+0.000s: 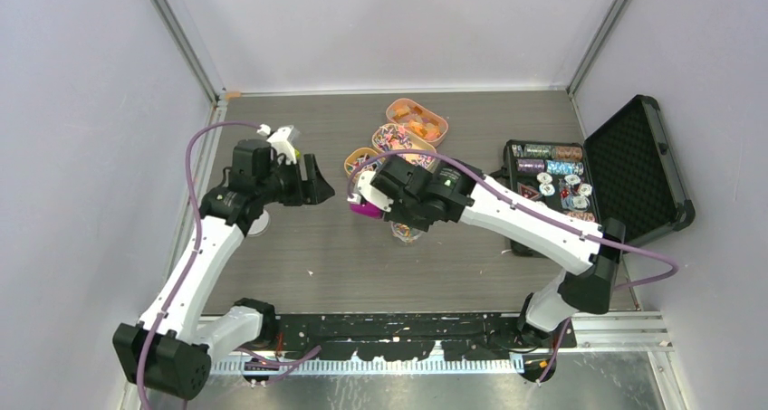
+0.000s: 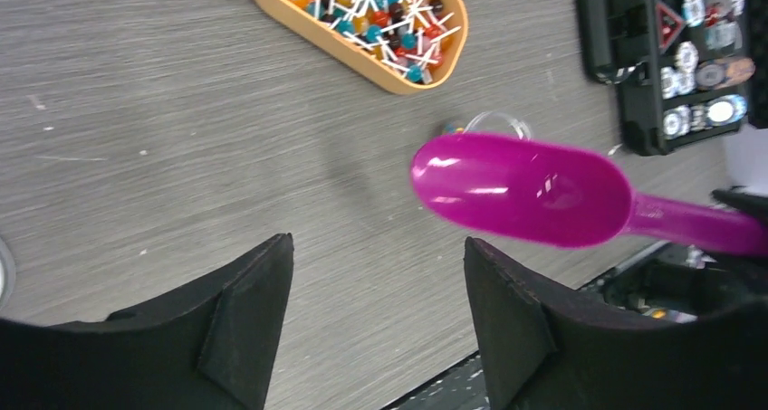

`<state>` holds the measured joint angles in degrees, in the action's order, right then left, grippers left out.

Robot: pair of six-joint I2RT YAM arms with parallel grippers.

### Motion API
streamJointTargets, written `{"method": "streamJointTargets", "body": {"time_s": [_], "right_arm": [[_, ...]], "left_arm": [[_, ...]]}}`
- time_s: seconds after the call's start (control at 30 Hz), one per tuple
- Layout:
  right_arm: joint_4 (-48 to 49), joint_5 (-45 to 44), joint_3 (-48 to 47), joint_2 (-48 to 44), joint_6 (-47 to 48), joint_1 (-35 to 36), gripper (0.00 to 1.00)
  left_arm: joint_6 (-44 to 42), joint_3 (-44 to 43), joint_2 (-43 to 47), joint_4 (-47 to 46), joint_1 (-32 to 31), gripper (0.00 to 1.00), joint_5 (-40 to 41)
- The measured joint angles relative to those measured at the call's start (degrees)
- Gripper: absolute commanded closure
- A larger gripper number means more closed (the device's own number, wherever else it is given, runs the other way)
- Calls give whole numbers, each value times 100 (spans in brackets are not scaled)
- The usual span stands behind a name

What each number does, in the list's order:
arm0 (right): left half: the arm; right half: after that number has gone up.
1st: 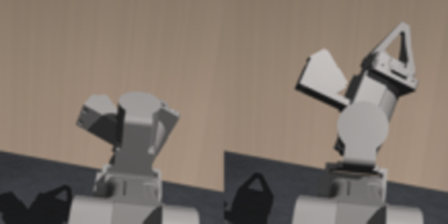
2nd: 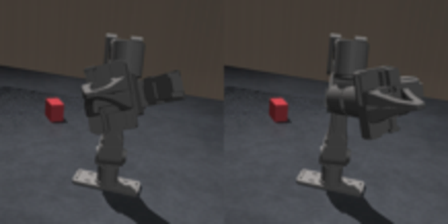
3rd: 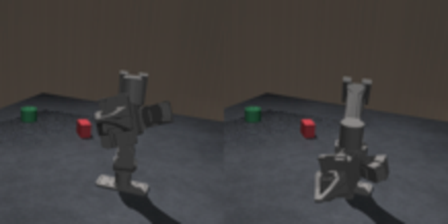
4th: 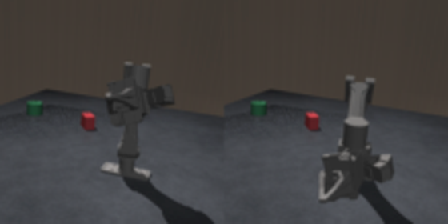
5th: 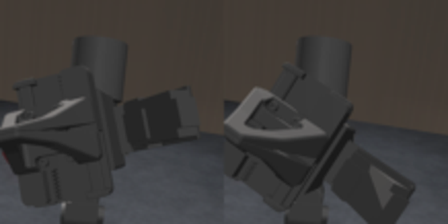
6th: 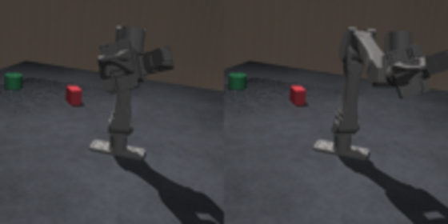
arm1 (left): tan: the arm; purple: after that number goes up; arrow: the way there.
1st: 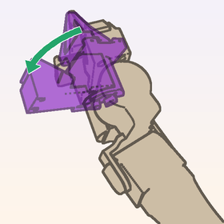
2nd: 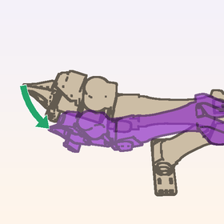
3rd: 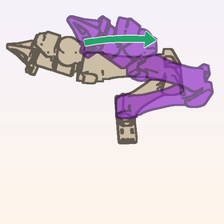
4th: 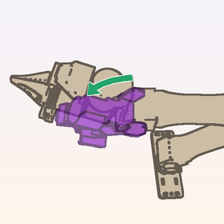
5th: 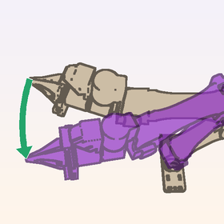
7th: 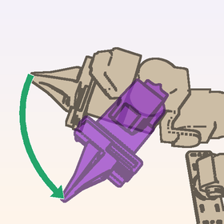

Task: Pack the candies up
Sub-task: Adjust the spatula.

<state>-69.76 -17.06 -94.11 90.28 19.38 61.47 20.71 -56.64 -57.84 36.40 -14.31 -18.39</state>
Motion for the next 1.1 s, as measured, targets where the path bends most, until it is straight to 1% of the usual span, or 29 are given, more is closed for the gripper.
{"method": "streamJointTargets", "body": {"time_s": [0.13,0.23,0.4,0.5,0.57,0.67,0.73,0.83,0.93,1.0,1.1], "right_arm": [[437,348,122,-275,-127,-9,100],[748,605,133,-579,-289,-22,99],[1165,846,149,-911,-507,-105,100],[1425,977,243,-997,-612,-199,100],[1530,1051,282,-1001,-640,-267,100],[1554,1174,271,-946,-702,-466,100],[1497,1311,146,-815,-780,-688,100],[1379,1561,-136,-525,-905,-1215,99],[1152,1576,-367,-210,-981,-1687,100],[813,1517,-678,133,-1029,-1963,100],[354,1412,-1156,601,-1049,-2059,100]], "left_arm": [[256,-92,-402,-326,0,43,-345],[428,-144,-837,-505,0,48,-647],[645,-208,-1257,-704,-22,51,-1005],[745,-234,-1353,-833,-26,50,-1080],[780,-256,-1445,-905,-26,45,-1099],[767,-389,-1657,-876,-26,29,-1045],[695,-546,-1759,-782,-26,19,-874],[540,-802,-1773,-599,-26,9,-400],[376,-984,-1753,-509,-26,1,74],[271,-1005,-1742,-466,-24,0,330],[175,-1005,-1742,-315,-24,0,498]]}}
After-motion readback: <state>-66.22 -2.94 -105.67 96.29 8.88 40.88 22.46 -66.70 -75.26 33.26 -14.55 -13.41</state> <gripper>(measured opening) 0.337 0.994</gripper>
